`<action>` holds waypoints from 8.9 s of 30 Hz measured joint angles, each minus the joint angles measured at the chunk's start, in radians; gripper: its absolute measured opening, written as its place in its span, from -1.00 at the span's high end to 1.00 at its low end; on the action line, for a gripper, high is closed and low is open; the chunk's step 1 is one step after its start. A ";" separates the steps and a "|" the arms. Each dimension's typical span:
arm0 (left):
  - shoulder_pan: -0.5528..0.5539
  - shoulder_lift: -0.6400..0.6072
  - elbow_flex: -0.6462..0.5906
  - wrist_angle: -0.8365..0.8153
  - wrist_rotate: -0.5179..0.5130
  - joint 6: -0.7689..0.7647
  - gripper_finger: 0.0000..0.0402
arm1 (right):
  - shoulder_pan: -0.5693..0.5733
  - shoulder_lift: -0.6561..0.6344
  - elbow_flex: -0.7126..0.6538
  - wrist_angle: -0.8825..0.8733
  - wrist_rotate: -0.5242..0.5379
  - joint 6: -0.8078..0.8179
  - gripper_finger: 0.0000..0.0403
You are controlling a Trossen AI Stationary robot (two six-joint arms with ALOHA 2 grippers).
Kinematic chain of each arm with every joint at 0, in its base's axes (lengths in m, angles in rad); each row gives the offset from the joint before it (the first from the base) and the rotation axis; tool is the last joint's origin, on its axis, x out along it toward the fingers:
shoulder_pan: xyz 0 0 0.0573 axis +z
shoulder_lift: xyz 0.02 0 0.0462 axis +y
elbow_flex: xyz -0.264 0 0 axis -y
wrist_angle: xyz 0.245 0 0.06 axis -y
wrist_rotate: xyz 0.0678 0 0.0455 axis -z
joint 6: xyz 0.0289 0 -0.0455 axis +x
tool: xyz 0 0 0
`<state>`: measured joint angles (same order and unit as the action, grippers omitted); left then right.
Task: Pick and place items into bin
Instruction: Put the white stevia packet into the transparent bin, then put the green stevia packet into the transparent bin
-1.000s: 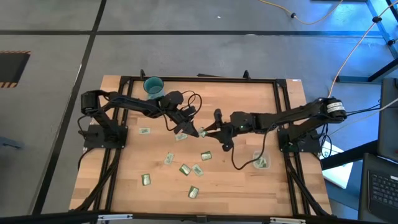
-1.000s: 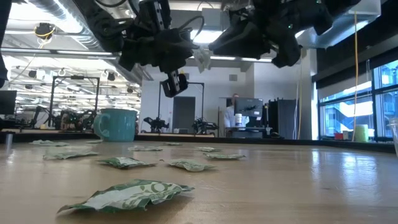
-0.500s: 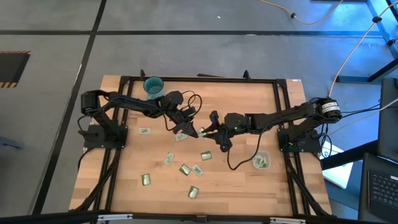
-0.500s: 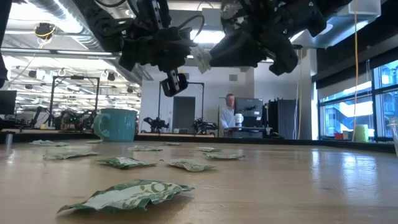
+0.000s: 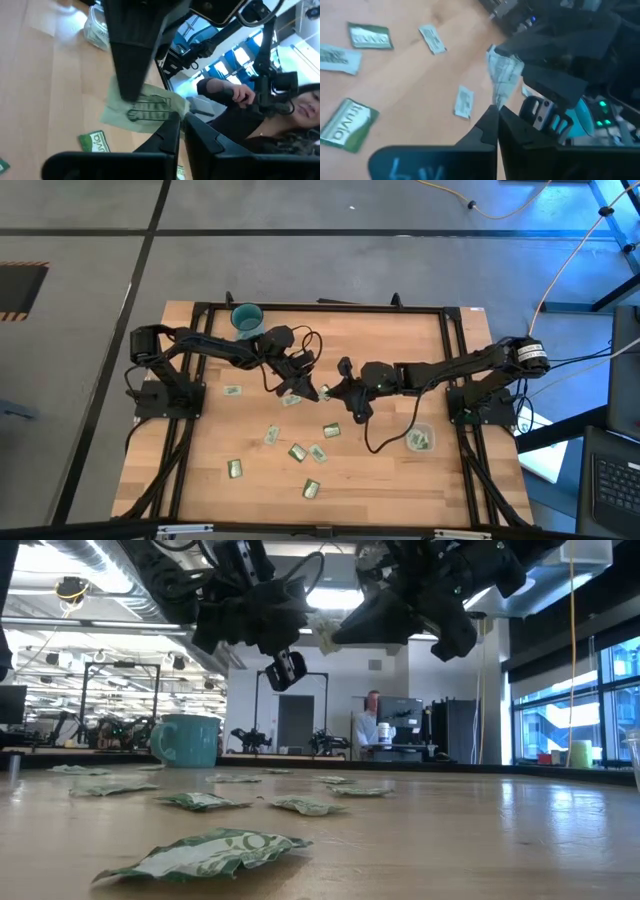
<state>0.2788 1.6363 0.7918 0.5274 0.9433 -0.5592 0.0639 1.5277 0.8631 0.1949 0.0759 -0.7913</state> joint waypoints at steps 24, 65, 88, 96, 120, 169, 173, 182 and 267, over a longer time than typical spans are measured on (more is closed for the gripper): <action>0.096 -0.001 0.000 -0.143 0.013 0.632 0.58 | 0.161 -0.298 0.132 -1.027 0.035 1.365 0.99; 0.070 -0.001 0.000 -0.143 -0.063 0.676 0.58 | 0.475 -0.297 -0.163 -1.103 -0.254 2.195 0.66; 0.078 -0.057 0.071 -0.549 -0.588 0.790 0.58 | 0.327 -0.558 0.013 -1.295 0.184 1.726 0.49; 0.098 -0.052 0.192 -0.773 -0.752 0.885 0.58 | 0.203 -0.703 -0.112 -0.912 0.207 1.346 0.49; 0.180 0.038 0.204 -0.807 -0.821 0.835 0.33 | -0.006 -0.905 -0.394 -0.556 0.074 1.041 0.49; 0.181 0.211 0.206 -0.764 -0.873 0.824 0.81 | -0.029 -0.908 -0.430 -0.528 0.063 0.992 0.49; 0.181 0.210 0.206 -0.764 -0.873 0.815 0.88 | -0.029 -0.908 -0.430 -0.528 0.064 0.992 0.49; 0.165 0.166 0.200 -0.782 -0.855 0.804 0.89 | -0.029 -0.908 -0.430 -0.528 0.063 0.988 0.49; 0.045 0.057 0.204 -0.276 -0.029 0.305 0.44 | -0.005 -0.197 -0.170 0.071 -0.110 0.386 0.99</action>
<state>0.3238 1.6936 0.9958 0.2513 0.9148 -0.2543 0.0593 1.3306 0.6930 0.2659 -0.0345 -0.4049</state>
